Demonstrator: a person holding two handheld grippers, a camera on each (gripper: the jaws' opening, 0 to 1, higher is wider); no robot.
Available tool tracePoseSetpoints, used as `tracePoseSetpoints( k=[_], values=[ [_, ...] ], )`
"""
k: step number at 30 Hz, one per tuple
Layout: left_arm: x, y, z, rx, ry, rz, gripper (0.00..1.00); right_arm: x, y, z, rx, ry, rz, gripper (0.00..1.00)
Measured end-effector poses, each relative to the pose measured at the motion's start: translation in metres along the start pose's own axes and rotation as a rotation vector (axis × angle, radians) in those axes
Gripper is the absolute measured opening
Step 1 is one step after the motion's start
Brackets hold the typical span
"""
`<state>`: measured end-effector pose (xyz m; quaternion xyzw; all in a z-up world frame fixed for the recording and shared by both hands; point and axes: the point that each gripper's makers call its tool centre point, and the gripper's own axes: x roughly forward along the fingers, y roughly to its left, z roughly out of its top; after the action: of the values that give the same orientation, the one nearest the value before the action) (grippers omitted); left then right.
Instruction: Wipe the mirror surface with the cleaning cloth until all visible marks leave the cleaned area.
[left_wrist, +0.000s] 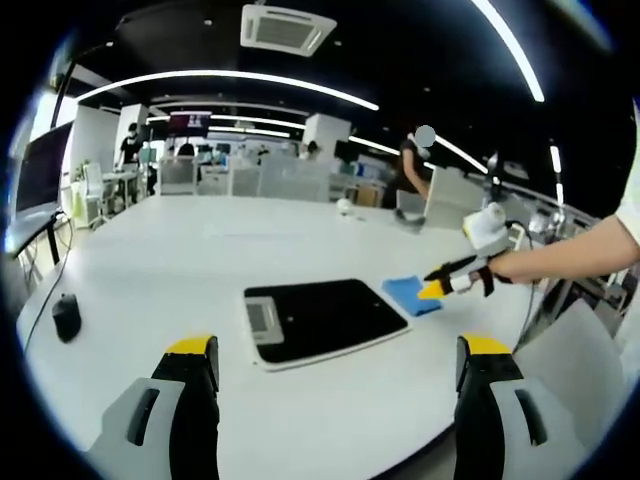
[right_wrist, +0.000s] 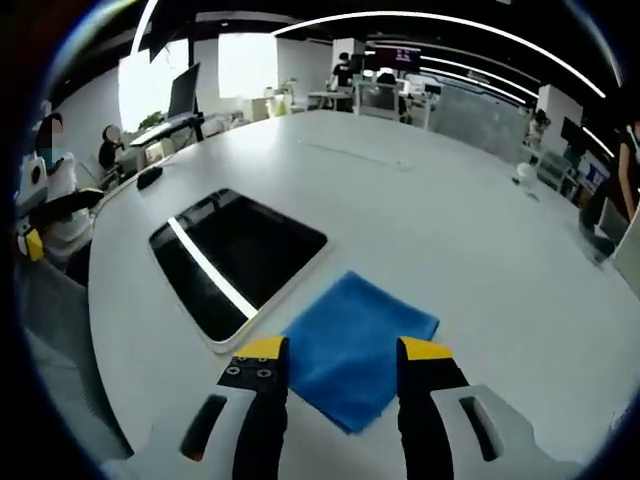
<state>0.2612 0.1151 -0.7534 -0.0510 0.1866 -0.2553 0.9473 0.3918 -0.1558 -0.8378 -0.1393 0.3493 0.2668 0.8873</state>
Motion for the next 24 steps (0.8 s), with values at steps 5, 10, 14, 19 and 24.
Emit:
tracePoseSetpoints(
  k=[5,10,14,19,24],
  values=[
    [0.0,0.001,0.0,-0.006,-0.002,0.004,0.99,0.006,-0.002,-0.003,-0.007,0.029,0.014,0.39],
    [0.0,0.001,-0.001,-0.015,0.004,0.002,0.98,0.013,0.002,-0.006,-0.015,0.071,0.044,0.41],
    [0.0,0.001,-0.001,-0.019,0.003,0.0,0.98,0.016,0.004,-0.011,-0.036,0.106,0.054,0.41],
    [0.0,0.002,0.0,-0.023,0.0,0.002,0.98,0.017,0.004,-0.012,-0.024,0.123,0.066,0.41],
    [0.0,0.002,0.0,-0.02,0.0,0.006,0.98,0.02,0.003,-0.013,0.005,0.144,0.089,0.41]
  ],
)
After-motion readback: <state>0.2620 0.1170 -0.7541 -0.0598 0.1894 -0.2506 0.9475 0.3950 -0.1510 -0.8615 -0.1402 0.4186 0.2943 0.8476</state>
